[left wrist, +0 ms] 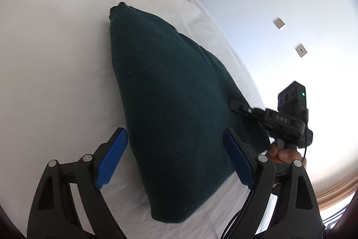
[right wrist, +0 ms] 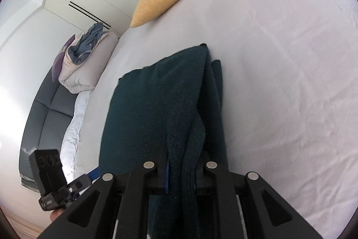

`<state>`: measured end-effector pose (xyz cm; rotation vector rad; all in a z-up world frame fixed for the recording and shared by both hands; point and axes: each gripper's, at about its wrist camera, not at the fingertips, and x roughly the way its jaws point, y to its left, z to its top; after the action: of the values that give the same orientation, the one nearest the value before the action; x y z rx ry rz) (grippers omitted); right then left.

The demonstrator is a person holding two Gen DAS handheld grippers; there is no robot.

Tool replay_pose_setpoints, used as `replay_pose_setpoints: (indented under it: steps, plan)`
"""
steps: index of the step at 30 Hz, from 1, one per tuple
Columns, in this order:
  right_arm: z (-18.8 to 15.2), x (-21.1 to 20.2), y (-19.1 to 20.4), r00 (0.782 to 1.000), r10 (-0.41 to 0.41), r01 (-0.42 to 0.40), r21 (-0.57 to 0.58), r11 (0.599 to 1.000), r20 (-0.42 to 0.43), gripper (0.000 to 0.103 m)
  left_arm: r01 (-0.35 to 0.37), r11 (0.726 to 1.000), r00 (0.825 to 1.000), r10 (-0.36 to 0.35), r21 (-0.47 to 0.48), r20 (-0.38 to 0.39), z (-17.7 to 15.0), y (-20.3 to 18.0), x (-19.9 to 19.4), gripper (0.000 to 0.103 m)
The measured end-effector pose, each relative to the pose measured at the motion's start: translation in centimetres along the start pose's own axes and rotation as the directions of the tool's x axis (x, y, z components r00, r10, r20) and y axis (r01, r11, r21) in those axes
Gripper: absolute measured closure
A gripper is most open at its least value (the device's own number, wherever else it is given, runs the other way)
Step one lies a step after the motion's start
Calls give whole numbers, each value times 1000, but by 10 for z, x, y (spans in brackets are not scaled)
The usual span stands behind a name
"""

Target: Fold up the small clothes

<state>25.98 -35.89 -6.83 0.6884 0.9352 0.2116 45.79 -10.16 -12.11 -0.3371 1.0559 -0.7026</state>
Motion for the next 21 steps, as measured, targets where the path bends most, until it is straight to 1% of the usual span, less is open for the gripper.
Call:
replay_pose_setpoints:
  steps: [2, 4, 6, 8, 10, 12, 14, 15, 16, 17, 18, 19, 20, 21]
  plan:
    - [-3, 4, -8, 1000, 13, -12, 25, 1000, -2, 89, -6, 1000, 1000, 6, -8, -7, -1, 2, 3, 16]
    - [-5, 3, -22, 999, 44, -45, 67, 997, 5, 91, -7, 1000, 999, 7, -9, -33, -4, 5, 10, 16]
    - [1, 6, -27, 998, 56, -56, 91, 994, 4, 91, -19, 1000, 998, 18, -8, -67, -8, 7, 17, 16]
    - [6, 10, -20, 999, 37, -35, 59, 998, -18, 90, -15, 1000, 997, 14, -20, -76, -10, 10, 21, 16]
    - [9, 10, -13, 1000, 8, -7, 22, 1000, -29, 89, -6, 999, 996, 1, -50, -87, -11, 14, 25, 16]
    - [9, 7, -16, 999, 23, -22, 39, 999, -28, 87, -7, 998, 996, 3, -56, -84, -13, 15, 27, 17]
    - [7, -3, -18, 1000, 22, -21, 62, 998, -9, 79, -4, 999, 996, 0, -36, -92, -14, 11, 29, 17]
    - [5, -12, -16, 1000, -6, 5, 63, 998, 16, 70, -11, 1000, 995, 9, -19, -98, -15, 9, 30, 17]
    - [4, -21, -15, 998, -30, 26, 65, 998, 47, 63, -16, 1000, 995, 16, -2, -97, -16, 7, 28, 17]
    - [3, -30, -17, 996, -51, 46, 69, 997, 74, 59, -19, 1000, 996, 19, 5, -93, -17, 7, 27, 17]
    - [3, -38, -18, 993, -66, 58, 79, 995, 96, 50, -27, 1000, 997, 27, 2, -78, -15, 9, 23, 17]
    - [4, -43, -20, 993, -60, 50, 90, 995, 106, 46, -31, 999, 998, 30, -13, -51, -12, 12, 17, 17]
    - [5, -47, -23, 993, -40, 28, 103, 994, 108, 40, -28, 999, 999, 27, -32, -31, -9, 16, 12, 17]
    - [8, -47, -25, 994, -23, 11, 114, 993, 103, 36, -19, 998, 1000, 19, -63, -9, -4, 22, 6, 17]
